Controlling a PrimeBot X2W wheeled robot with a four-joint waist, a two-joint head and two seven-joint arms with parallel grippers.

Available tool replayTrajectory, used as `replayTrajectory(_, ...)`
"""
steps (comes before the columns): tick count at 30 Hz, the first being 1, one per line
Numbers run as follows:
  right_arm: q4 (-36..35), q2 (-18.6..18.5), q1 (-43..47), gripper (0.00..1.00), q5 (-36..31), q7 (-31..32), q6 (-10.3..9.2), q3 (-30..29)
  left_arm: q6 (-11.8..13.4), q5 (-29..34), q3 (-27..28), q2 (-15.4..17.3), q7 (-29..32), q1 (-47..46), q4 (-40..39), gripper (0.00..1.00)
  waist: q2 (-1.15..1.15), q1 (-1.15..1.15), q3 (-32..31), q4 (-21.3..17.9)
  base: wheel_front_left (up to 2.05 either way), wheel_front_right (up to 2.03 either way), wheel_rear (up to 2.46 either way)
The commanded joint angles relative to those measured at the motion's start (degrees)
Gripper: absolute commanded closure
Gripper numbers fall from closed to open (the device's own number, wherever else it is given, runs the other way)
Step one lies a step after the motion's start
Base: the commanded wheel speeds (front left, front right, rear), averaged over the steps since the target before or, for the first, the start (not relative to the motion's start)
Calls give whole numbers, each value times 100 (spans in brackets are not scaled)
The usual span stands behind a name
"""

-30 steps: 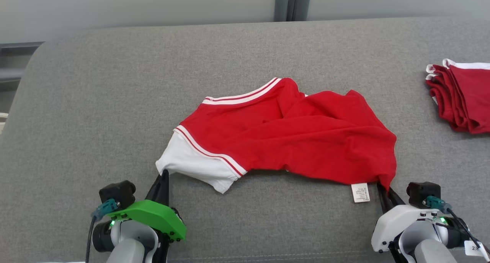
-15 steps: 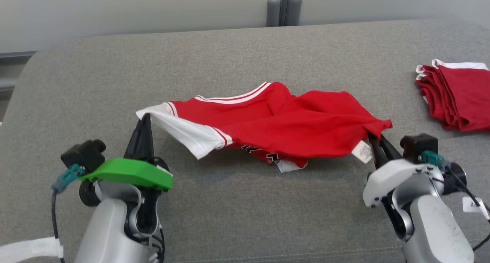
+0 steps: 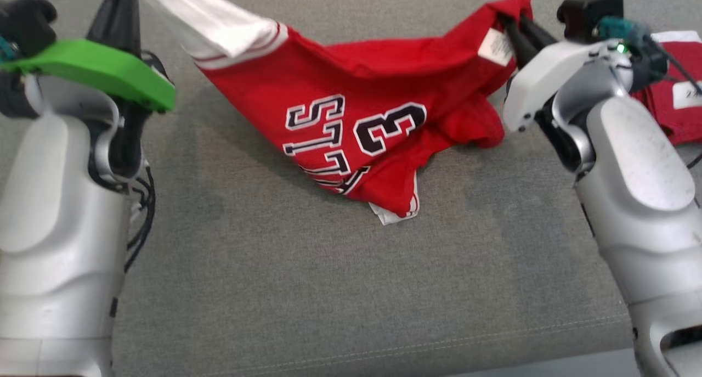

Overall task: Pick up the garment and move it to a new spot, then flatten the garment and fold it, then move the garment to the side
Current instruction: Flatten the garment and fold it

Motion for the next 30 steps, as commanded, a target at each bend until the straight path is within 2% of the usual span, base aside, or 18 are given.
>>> replayTrajectory(1,117,-77,-318,100,-9,-70,-7,95,-69,49,-6,88,65,-359,37,100,0,0,660,-242,0,0,0)
replayTrajectory(7,596,-243,-1551,100,-118,-282,-8,235,-217,169,-115,422,419,-1602,2,100,0,0,1270,-300,0,0,0)
replayTrajectory(12,1138,-240,-2592,100,-335,-643,-8,241,-276,244,-51,634,429,-2705,-3,100,0,0,1657,-350,0,0,0)
replayTrajectory(17,1642,-190,-3410,100,-672,-1102,-8,2,-288,393,-5,733,161,-3510,44,100,0,0,1766,-366,0,0,0)
replayTrajectory(23,2045,-163,-4221,100,-1269,-1716,-8,-567,-282,436,113,735,-321,-4211,139,100,0,0,1791,-366,0,0,0)
replayTrajectory(30,1999,20,-4607,100,-2074,-2198,-8,-1381,-302,585,125,700,-1057,-4716,285,100,0,0,1660,-336,0,0,0)
